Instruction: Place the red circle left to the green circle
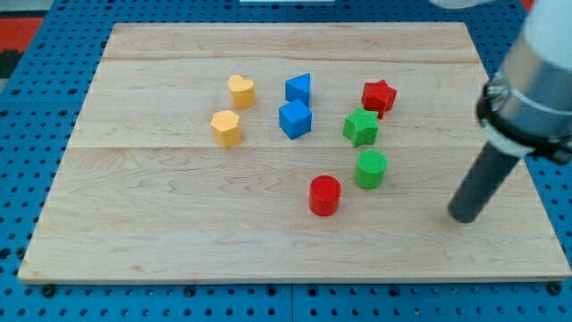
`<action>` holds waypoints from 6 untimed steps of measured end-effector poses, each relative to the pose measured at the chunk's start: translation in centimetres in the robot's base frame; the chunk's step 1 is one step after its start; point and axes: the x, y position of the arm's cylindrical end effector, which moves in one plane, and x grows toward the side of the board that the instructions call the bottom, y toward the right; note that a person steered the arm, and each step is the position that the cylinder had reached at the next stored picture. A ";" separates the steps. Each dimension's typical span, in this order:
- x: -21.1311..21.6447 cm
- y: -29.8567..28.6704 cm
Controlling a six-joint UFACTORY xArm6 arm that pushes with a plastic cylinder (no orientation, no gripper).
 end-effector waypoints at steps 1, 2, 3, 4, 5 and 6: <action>2.2 -6.3; 2.8 -10.1; 2.8 -10.1; 0.6 -11.5; -1.5 -14.1; -1.5 -14.6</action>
